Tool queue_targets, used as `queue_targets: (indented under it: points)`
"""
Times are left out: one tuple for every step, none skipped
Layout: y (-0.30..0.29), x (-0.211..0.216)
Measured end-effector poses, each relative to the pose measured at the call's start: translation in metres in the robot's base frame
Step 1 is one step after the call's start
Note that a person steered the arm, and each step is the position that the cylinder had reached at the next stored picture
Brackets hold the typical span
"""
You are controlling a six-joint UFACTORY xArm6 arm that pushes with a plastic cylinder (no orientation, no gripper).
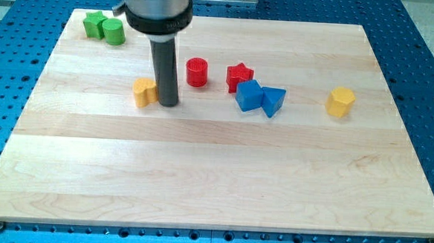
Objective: Place the hexagon diagonal to the red star
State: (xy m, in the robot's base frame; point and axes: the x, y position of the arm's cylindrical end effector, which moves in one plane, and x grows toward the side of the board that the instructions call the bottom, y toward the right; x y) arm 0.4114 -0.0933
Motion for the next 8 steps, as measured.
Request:
queue_targets:
  points:
    - [-0.101, 0.020]
    - [-0.104, 0.027]
    - [-0.010, 0.062]
    - [0.161, 0.069]
    - [0.312, 0.037]
    - [0.335, 0.029]
    - [0.241, 0.009]
    - [0.247, -0.036]
